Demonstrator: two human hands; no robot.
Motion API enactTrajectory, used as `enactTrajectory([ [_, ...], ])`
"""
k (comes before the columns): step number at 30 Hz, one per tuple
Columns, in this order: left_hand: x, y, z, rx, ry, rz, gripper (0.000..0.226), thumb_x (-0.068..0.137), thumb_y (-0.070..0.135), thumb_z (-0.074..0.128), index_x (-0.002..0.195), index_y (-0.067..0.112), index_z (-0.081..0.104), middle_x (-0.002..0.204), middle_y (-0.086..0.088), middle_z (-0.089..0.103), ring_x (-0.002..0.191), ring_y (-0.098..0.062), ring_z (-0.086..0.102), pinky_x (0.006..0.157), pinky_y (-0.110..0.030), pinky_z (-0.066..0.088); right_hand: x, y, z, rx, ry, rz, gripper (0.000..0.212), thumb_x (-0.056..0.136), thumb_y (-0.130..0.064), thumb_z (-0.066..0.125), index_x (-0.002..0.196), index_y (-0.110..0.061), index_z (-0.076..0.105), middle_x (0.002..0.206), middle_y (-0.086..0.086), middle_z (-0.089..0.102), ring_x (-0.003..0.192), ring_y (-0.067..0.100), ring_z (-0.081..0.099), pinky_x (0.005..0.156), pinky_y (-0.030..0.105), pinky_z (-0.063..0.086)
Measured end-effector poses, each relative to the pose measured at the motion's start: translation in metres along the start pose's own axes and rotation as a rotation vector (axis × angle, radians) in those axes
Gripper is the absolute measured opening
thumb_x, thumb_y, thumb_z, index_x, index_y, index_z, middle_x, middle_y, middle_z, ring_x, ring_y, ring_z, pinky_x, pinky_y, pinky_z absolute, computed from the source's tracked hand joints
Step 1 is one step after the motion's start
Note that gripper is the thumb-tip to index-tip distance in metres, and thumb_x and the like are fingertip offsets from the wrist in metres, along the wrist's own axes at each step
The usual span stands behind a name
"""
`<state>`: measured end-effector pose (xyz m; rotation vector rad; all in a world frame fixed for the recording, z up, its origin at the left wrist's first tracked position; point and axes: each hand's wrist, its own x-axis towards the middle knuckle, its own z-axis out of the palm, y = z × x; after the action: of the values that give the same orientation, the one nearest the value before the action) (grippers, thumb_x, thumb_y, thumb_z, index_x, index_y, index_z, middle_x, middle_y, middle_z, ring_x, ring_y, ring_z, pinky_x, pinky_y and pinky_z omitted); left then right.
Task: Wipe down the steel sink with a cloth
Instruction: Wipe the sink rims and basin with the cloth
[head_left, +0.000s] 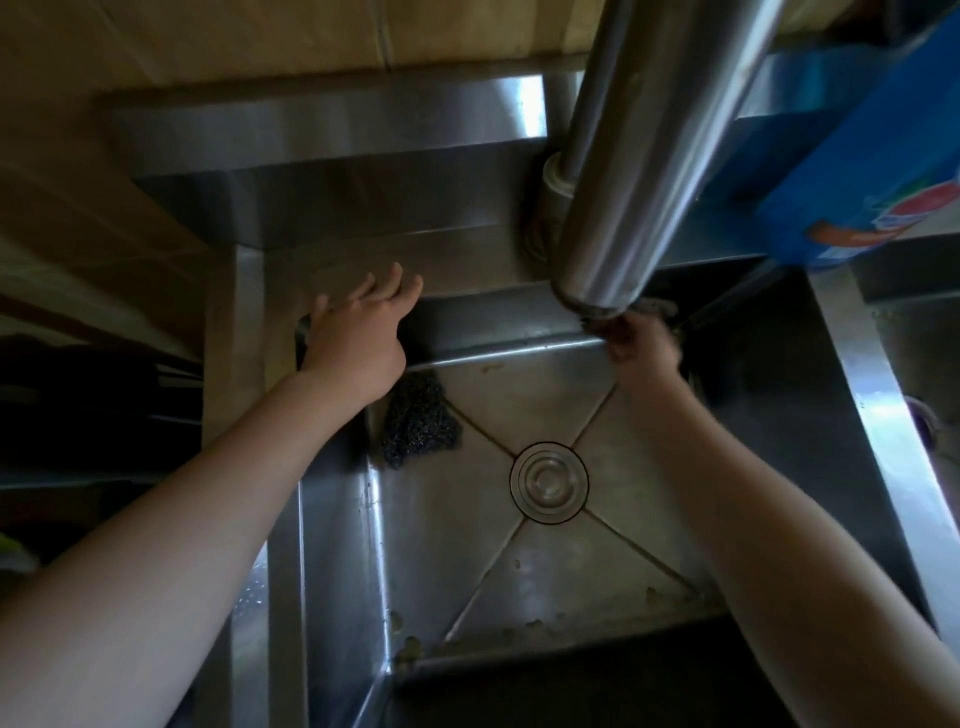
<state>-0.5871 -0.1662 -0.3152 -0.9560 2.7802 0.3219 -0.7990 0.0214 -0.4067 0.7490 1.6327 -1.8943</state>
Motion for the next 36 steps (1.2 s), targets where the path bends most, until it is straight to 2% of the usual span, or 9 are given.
enactTrajectory([
  [3, 0.001, 0.000, 0.000, 0.007, 0.012, 0.009, 0.062, 0.075, -0.001, 0.050, 0.133, 0.021, 0.048, 0.142, -0.008, 0.044, 0.128, -0.033, 0.040, 0.098, -0.049, 0.030, 0.015, -0.024, -0.019, -0.034, 0.061, -0.036, 0.032, 0.087, -0.010, 0.059, 0.118, -0.012, 0.059, 0.108, 0.009, 0.065, 0.091, 0.022, 0.063, 0.072, 0.029, 0.050],
  [7, 0.001, 0.001, 0.000, 0.011, 0.038, 0.006, 0.060, 0.075, -0.001, 0.050, 0.132, 0.017, 0.048, 0.141, -0.008, 0.044, 0.126, -0.033, 0.042, 0.097, -0.047, 0.030, -0.004, 0.000, 0.004, 0.052, 0.084, 0.037, 0.015, 0.085, -0.001, 0.058, 0.088, -0.016, 0.060, 0.088, 0.007, 0.065, 0.073, 0.018, 0.061, 0.057, 0.025, 0.047],
  [10, 0.001, 0.002, -0.001, 0.004, 0.050, 0.005, 0.055, 0.075, -0.001, 0.050, 0.128, 0.012, 0.051, 0.139, -0.010, 0.046, 0.125, -0.033, 0.042, 0.096, -0.047, 0.030, -0.032, 0.041, 0.034, 0.018, -0.046, 0.157, 0.018, 0.088, -0.004, 0.058, 0.099, -0.017, 0.055, 0.094, 0.010, 0.061, 0.068, 0.016, 0.056, 0.059, 0.025, 0.043],
  [14, 0.001, 0.001, 0.001, -0.019, 0.068, 0.003, 0.049, 0.074, -0.003, 0.050, 0.121, 0.010, 0.055, 0.134, -0.012, 0.049, 0.123, -0.034, 0.044, 0.094, -0.046, 0.030, -0.062, 0.094, 0.071, 0.015, -0.186, 0.313, 0.007, 0.093, -0.007, 0.051, 0.098, -0.012, 0.051, 0.063, 0.007, 0.049, 0.047, 0.011, 0.036, 0.053, 0.024, 0.028],
  [17, 0.002, -0.003, 0.005, -0.011, 0.059, 0.037, 0.062, 0.076, -0.001, 0.050, 0.135, 0.018, 0.045, 0.148, -0.005, 0.037, 0.135, -0.028, 0.034, 0.097, -0.047, 0.028, -0.069, 0.103, 0.074, 0.084, -0.224, 0.358, 0.007, 0.094, -0.007, 0.051, 0.094, -0.013, 0.050, 0.049, 0.001, 0.045, 0.036, 0.007, 0.031, 0.053, 0.023, 0.026],
  [23, -0.006, -0.008, 0.010, 0.039, -0.079, 0.088, 0.079, 0.089, 0.011, 0.046, 0.149, 0.030, -0.002, 0.159, 0.005, -0.008, 0.146, -0.020, 0.002, 0.111, -0.054, 0.012, -0.058, 0.047, 0.035, -0.052, -0.138, 0.036, 0.013, 0.086, 0.002, 0.061, 0.085, -0.010, 0.058, 0.086, 0.016, 0.061, 0.082, 0.028, 0.060, 0.082, 0.040, 0.050],
  [29, -0.019, -0.019, -0.003, -0.025, -0.048, 0.085, 0.074, 0.093, 0.017, 0.045, 0.150, 0.031, 0.000, 0.159, 0.003, -0.007, 0.146, -0.019, 0.001, 0.112, -0.054, 0.008, -0.066, 0.005, 0.000, -0.300, -0.061, -0.300, 0.022, 0.080, 0.000, 0.070, 0.100, -0.006, 0.061, 0.102, 0.020, 0.065, 0.098, 0.034, 0.065, 0.087, 0.040, 0.053],
  [33, -0.037, -0.031, -0.008, -0.024, -0.059, 0.049, 0.068, 0.095, 0.022, 0.043, 0.150, 0.029, 0.004, 0.159, 0.002, -0.005, 0.145, -0.019, 0.003, 0.112, -0.052, 0.009, -0.105, 0.017, 0.005, -0.455, -0.177, -0.406, 0.029, 0.077, 0.002, 0.071, 0.099, -0.016, 0.061, 0.094, 0.009, 0.068, 0.080, 0.011, 0.069, 0.065, 0.020, 0.057],
  [36, -0.048, -0.040, -0.009, -0.003, -0.036, 0.036, 0.066, 0.095, 0.024, 0.042, 0.150, 0.029, 0.007, 0.159, 0.001, -0.002, 0.145, -0.019, 0.006, 0.111, -0.052, 0.013, -0.131, 0.035, 0.018, -0.495, -0.227, -0.403, 0.041, 0.077, -0.001, 0.072, 0.109, -0.023, 0.058, 0.101, 0.007, 0.069, 0.090, 0.012, 0.069, 0.077, 0.026, 0.057],
])
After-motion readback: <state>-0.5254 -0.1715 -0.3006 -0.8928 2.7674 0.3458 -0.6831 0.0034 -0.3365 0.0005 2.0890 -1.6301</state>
